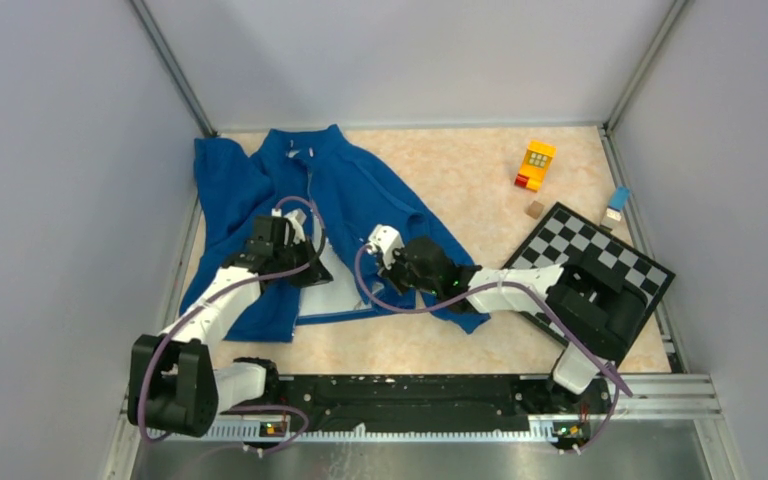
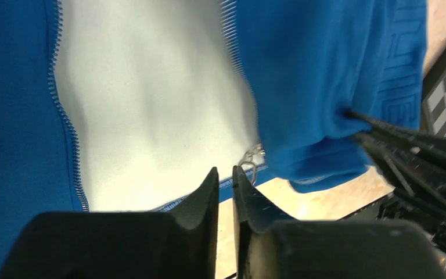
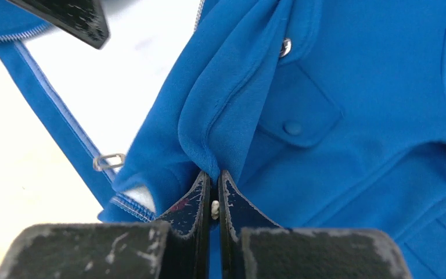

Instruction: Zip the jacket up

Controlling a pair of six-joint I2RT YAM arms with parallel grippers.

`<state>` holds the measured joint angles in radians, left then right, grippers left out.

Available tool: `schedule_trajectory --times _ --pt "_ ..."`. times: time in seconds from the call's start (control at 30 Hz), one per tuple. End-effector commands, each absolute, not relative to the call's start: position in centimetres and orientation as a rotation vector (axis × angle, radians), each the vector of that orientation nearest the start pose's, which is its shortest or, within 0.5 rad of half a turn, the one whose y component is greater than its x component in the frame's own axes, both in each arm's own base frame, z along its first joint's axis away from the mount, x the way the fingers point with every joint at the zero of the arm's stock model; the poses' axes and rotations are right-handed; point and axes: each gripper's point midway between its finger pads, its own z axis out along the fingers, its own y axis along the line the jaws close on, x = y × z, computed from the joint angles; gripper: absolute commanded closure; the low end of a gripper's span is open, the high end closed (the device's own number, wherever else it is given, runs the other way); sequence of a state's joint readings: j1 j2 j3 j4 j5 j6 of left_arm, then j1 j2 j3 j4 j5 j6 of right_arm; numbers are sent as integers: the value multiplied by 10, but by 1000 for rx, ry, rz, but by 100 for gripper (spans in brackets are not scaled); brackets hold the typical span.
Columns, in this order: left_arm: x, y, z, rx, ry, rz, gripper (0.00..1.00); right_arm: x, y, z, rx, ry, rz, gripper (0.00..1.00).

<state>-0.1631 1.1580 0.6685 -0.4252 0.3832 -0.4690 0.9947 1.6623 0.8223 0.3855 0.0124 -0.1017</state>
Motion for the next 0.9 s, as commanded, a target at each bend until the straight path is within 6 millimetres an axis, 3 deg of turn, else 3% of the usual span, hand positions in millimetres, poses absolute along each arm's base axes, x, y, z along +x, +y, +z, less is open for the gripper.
schedule_trajectory --times 0.0,0.13,0.27,0.4,0.67,0.87 --pt "257 -134 83 -188 2534 -787 79 250 361 82 -1058 1849 611 100" --pt "257 -142 90 -150 2516 -851 60 254 353 72 -1030 1897 615 100" --pt "249 -167 101 -25 2421 -1087 35 259 345 65 -930 1946 675 100" --pt "249 -180 101 33 2346 -1222 21 261 338 62 -900 1954 712 100" --pt "268 -203 114 161 2178 -1423 12 262 330 54 -863 1955 780 100" --pt "273 -218 98 174 2191 -1496 12 266 327 57 -841 1939 784 100"
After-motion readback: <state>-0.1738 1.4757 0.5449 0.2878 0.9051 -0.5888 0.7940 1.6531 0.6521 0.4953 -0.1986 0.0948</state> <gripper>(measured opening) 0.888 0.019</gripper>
